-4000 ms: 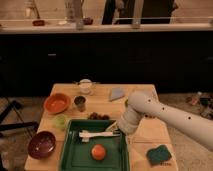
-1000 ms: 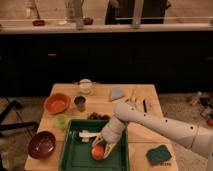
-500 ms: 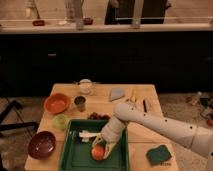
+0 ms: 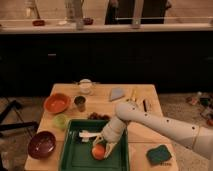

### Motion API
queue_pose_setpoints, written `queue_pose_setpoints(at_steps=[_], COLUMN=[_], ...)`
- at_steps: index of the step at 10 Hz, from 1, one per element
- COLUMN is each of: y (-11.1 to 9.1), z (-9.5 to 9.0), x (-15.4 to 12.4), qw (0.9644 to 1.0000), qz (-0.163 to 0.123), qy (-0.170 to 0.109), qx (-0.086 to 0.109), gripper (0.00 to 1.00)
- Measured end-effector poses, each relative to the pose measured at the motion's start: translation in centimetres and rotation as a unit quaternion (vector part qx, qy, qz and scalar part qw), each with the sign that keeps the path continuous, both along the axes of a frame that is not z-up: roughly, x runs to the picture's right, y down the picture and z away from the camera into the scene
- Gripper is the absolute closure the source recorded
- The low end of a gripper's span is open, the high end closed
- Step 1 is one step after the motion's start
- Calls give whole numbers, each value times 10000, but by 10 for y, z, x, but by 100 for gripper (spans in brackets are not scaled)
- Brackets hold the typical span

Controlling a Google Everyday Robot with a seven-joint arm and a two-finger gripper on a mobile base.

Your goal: Place apple in metal cup

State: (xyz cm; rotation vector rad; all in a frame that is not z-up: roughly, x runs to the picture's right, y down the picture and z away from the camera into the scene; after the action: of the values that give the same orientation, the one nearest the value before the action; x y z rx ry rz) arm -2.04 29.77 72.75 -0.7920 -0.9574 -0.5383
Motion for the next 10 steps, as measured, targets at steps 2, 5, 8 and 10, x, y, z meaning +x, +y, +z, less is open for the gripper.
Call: queue_pose_setpoints(at_steps=[2, 5, 8, 10], y=[-15, -37, -68, -87], z=[-11, -23, -31, -35], x=[6, 13, 17, 14], qw=[9998, 9991, 9975, 9960], qz=[95, 152, 166, 79], qy=[27, 104, 250, 353], qx=[160, 389, 641, 815], gripper=[100, 100, 100, 100])
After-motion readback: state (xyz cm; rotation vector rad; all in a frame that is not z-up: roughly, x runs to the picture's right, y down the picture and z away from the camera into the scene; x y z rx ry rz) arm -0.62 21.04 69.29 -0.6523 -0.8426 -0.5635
